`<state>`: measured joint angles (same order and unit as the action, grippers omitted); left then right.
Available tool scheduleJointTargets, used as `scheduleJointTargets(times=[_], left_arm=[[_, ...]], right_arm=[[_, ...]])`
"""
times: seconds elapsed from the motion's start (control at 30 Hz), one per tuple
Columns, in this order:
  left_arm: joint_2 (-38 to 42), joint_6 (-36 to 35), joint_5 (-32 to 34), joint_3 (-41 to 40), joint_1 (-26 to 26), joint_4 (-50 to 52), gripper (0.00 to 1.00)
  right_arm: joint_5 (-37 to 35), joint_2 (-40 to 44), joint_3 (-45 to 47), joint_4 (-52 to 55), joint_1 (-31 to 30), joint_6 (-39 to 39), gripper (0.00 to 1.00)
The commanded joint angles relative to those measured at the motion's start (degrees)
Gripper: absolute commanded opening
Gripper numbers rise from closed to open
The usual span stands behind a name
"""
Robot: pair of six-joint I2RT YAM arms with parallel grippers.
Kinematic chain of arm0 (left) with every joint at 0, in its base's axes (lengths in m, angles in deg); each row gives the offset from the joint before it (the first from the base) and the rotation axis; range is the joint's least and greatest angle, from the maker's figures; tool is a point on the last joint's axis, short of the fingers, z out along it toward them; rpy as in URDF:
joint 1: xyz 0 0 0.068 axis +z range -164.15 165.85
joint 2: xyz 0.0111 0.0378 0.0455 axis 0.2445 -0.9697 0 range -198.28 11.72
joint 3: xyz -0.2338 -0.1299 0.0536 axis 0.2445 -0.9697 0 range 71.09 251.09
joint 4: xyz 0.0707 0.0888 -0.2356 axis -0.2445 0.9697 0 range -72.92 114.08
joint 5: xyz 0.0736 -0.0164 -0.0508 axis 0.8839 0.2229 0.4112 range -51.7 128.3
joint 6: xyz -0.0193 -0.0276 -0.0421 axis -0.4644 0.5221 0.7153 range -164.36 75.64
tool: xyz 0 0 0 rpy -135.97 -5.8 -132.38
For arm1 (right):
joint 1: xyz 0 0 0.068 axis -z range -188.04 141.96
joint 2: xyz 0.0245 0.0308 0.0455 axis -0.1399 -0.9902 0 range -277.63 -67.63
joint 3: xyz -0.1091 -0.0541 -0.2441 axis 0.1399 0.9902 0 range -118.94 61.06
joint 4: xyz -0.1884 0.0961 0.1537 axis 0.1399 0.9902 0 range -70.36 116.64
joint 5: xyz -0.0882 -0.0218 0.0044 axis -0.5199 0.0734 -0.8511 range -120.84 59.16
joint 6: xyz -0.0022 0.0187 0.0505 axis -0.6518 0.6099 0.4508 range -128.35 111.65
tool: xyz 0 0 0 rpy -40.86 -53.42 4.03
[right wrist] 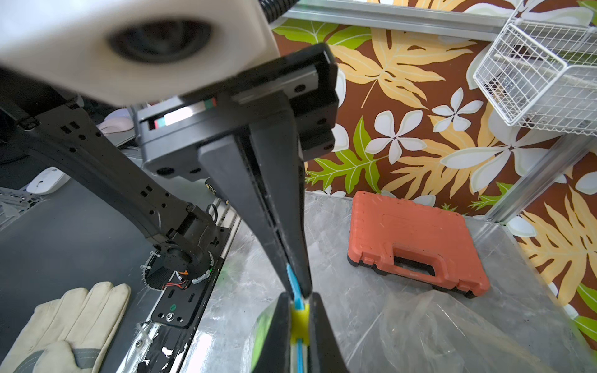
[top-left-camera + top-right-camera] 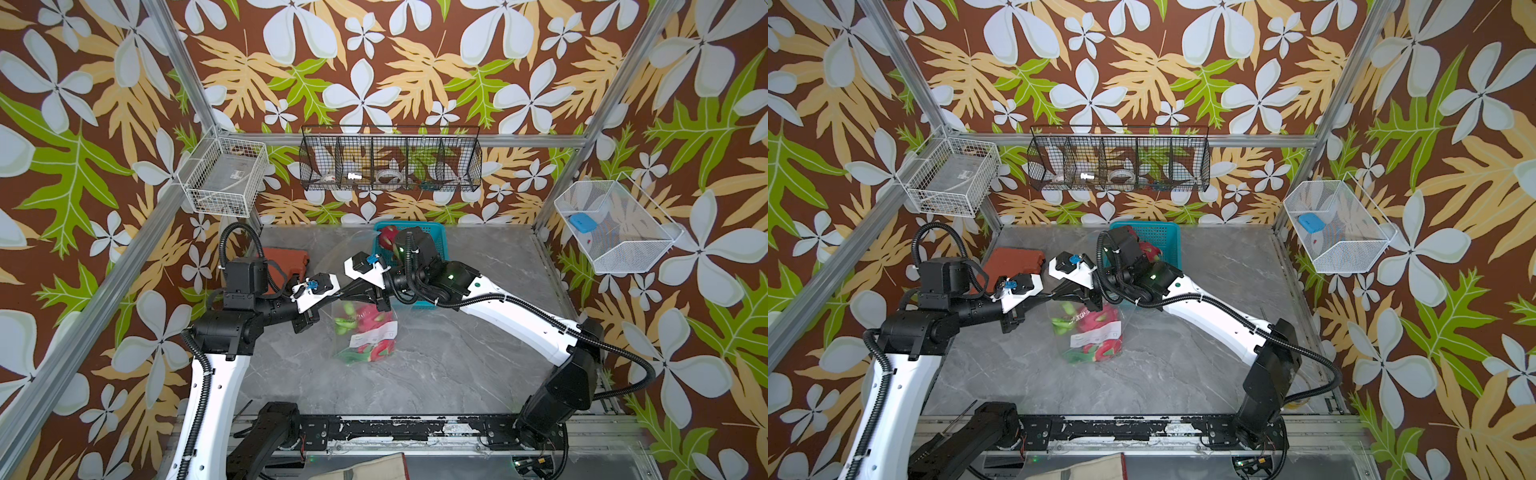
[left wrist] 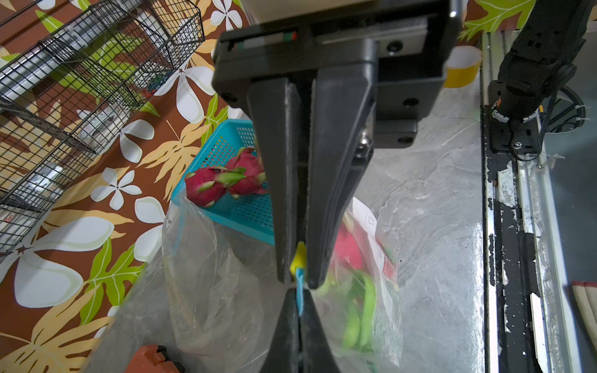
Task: Open the zip-top bag and take out the dragon fruit
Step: Unzip the zipper on the zipper food storage bag.
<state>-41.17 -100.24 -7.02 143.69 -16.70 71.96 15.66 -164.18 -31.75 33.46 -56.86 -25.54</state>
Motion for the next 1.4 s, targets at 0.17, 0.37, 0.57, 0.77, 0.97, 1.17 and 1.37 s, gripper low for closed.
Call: scheduleJointTargets(times=[0.17, 0.37, 0.57, 0.77, 0.97, 1.17, 1.37], left_arm=[[1.45, -0.7, 9.86, -1.86, 0.17, -5.72, 0.0], [1.07, -2.78, 17.69, -3.34, 0.17, -6.35, 0.0], [-0.25, -3.54, 26.71, -2.45, 0.17, -7.0, 0.0], [-0.29, -4.36, 30.12, -1.72, 0.17, -7.8, 0.0], [-0.43, -6.19, 35.39, -2.78, 0.17, -9.48, 0.0], [-0.64, -6.26, 36.25, -3.21, 0.17, -9.72, 0.0], [-1.83, -6.11, 38.03, -2.57, 0.18, -9.99, 0.0]], right_arm=[[-2.68, 4.83, 3.96, 6.01, 5.38, -2.78, 0.0], [-5.97, 10.36, 9.72, 6.08, 6.6, -3.57, 0.0], [-7.16, 14.64, 15.47, 4.64, 8.08, -1.83, 0.0], [-9.33, 16.96, 18.01, 4.75, 8.83, -0.07, 0.0], [-12.51, 18.14, 17.47, 9.77, 9.55, 0.75, 0.0], [-16.58, 23.79, 21.9, 9.89, 9.66, 1.36, 0.0], [-17.67, 27.91, 26.17, 9.64, 9.62, 2.54, 0.0]])
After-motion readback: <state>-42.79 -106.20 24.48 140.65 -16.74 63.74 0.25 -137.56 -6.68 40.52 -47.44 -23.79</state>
